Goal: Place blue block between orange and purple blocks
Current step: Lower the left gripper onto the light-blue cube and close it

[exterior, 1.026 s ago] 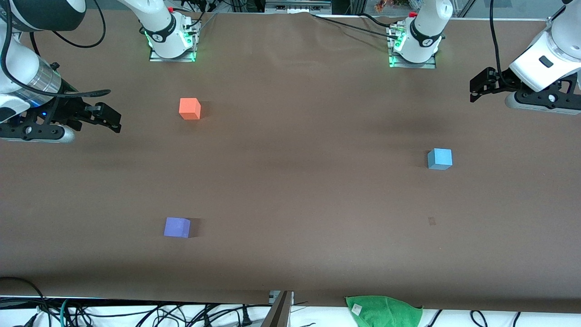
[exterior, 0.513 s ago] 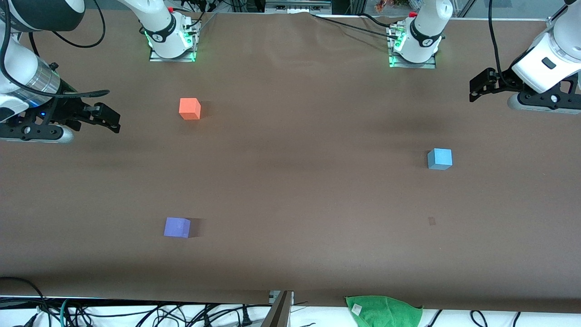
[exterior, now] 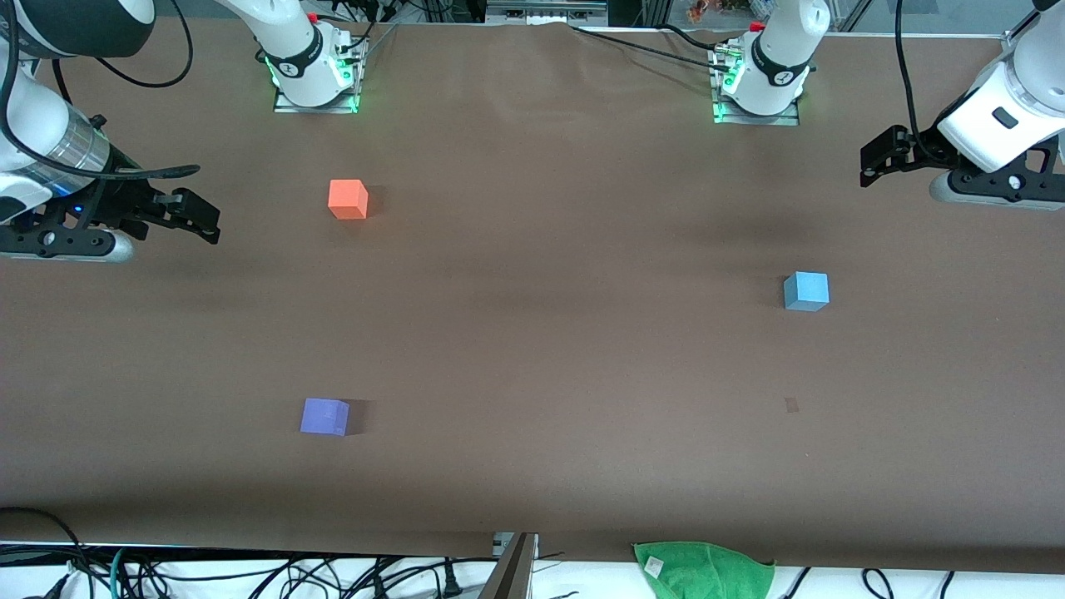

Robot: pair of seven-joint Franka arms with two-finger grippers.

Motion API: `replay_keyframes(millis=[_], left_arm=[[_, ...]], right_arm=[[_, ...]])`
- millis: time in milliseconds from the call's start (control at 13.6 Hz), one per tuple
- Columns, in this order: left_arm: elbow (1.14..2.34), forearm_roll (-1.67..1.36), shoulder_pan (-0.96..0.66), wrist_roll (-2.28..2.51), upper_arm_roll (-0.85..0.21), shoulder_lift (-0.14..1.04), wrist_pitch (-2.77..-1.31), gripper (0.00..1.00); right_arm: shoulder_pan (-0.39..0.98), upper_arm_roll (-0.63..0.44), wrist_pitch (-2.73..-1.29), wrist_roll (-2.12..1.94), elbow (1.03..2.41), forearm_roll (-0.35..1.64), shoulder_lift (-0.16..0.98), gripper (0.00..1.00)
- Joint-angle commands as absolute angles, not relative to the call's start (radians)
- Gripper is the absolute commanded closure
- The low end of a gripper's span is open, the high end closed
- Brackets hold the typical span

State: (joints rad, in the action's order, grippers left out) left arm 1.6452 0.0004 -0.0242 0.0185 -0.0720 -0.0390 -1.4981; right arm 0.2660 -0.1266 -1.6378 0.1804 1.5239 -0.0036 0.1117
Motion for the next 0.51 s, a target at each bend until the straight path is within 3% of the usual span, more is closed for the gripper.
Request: replay_keyframes(millis=[0,220,440], left_arm=[[1.632,-0.014,-0.015,0.02,-0.072,0.013,-1.468,0.0],[1.631,-0.009,0.012,0.014,-0.064,0.082,-1.483,0.0],[1.649,0.037,0.038,0.011,-0.066,0.195,-1.642,0.0]], right_arm=[[0.264,-0.129,-1.635,0.17,1.526,0.012,0.104,0.0],[0.264,-0.129,-1.637,0.17,1.526,0.012,0.104,0.0],[0.264,-0.129,-1.638,0.17,1.526,0.012,0.104,0.0]])
